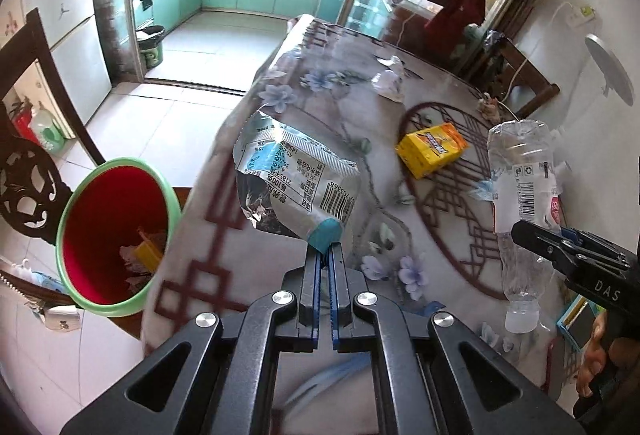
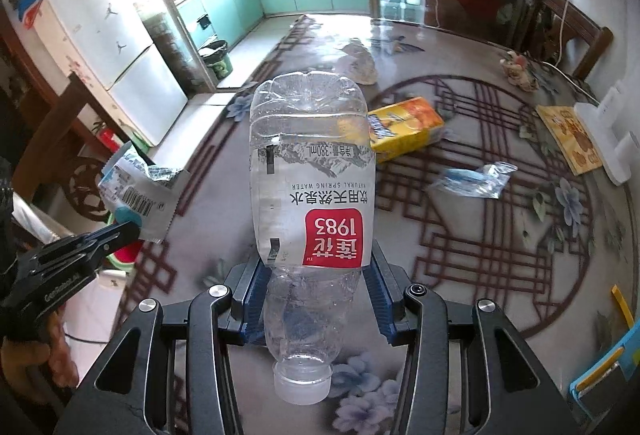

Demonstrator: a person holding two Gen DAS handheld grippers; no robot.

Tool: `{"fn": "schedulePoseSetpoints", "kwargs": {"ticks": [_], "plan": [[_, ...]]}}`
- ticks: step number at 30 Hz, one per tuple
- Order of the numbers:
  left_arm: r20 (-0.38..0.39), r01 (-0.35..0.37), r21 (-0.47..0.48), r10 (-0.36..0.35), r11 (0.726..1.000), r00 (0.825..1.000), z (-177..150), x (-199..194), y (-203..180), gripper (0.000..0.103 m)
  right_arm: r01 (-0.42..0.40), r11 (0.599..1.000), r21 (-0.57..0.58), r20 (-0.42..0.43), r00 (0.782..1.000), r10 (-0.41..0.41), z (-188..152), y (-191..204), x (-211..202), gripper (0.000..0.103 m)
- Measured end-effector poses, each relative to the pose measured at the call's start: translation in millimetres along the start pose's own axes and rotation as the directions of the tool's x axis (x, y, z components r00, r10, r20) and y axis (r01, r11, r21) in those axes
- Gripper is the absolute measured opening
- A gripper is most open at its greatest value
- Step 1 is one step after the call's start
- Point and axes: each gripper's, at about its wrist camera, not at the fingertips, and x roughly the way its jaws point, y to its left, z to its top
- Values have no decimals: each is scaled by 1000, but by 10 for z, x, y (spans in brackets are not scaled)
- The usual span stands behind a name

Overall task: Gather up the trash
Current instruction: 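Carry the bottle and snack bag over the red bucket and open both grippers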

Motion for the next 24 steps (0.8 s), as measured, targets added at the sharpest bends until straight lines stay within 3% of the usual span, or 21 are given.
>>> {"fn": "schedulePoseSetpoints", "kwargs": {"ticks": [13, 24], "plan": [[11, -33, -69, 34, 997, 999, 14, -96, 582, 2, -33, 997, -64, -14, 999, 32, 114, 552, 148, 44], [1, -114, -170, 116, 979, 993, 18, -100, 1400, 2, -87, 983, -164, -52, 995, 79, 290, 1220, 409, 44]]}}
